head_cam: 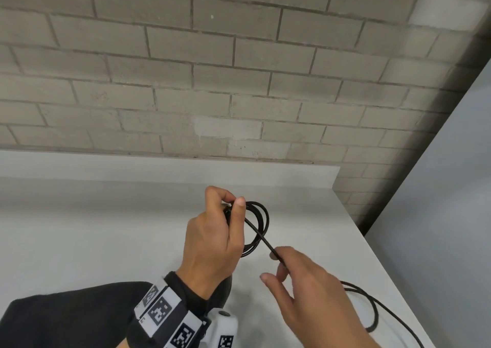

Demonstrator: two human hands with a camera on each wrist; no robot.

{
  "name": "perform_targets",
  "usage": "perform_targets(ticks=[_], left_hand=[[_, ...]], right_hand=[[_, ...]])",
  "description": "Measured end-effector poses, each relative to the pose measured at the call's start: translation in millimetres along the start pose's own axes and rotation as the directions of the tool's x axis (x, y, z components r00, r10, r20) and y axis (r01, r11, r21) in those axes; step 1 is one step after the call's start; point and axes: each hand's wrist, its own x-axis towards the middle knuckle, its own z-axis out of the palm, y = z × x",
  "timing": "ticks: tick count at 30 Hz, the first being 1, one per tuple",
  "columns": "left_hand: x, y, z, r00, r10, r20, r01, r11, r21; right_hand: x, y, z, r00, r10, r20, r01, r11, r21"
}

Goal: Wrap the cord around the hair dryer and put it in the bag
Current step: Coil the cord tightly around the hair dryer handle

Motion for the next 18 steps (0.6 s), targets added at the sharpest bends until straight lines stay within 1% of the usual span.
perform_targets(ticks=[2, 4, 6, 7, 8, 10, 12, 14, 16, 18], left_hand=[[1, -3, -1, 1.0, -0.003, -0.021, 0.003, 1.0, 0.013], [0, -4, -3, 0.999, 0.02, -0.031, -0.019, 0.999, 0.03], [-1, -3, -3, 0.999, 0.043, -0.028, -0.042, 0.999, 0.026], [-2, -3, -3, 0.998, 0.054, -0.022, -0.053, 0.998, 0.015], [-2, -2, -2, 0.998, 0.069, -0.015, -0.069, 0.998, 0.002], [-3, 0, -2, 0.994, 0.106, -0.003, -0.106, 0.994, -0.033], [-4, 2, -3, 0.99, 0.142, 0.016, -0.14, 0.987, -0.073], [-6, 3, -4, 0.983, 0.178, 0.04, -0.173, 0.98, -0.093], [-7, 3, -4, 0.976, 0.209, 0.06, -0.203, 0.975, -0.091], [-9, 2, -4, 0.968, 0.243, 0.067, -0.238, 0.968, -0.083]], right_hand=[[2, -10, -10, 0.991, -0.115, -0.066, 0.107, 0.987, -0.117], [6, -11, -24, 0.958, -0.261, -0.122, 0.225, 0.943, -0.245], [10, -12, -45, 0.931, -0.337, -0.141, 0.283, 0.91, -0.304], [13, -13, -56, 0.922, -0.357, -0.152, 0.301, 0.904, -0.303], [16, -15, -66, 0.915, -0.368, -0.162, 0.315, 0.907, -0.279], [24, -19, -81, 0.92, -0.353, -0.17, 0.322, 0.929, -0.182], [34, -18, -87, 0.934, -0.309, -0.182, 0.296, 0.951, -0.095], [44, -15, -86, 0.951, -0.251, -0.178, 0.263, 0.963, 0.048], [52, -12, -79, 0.965, -0.201, -0.17, 0.239, 0.94, 0.242], [59, -12, -69, 0.978, -0.146, -0.149, 0.196, 0.889, 0.415]])
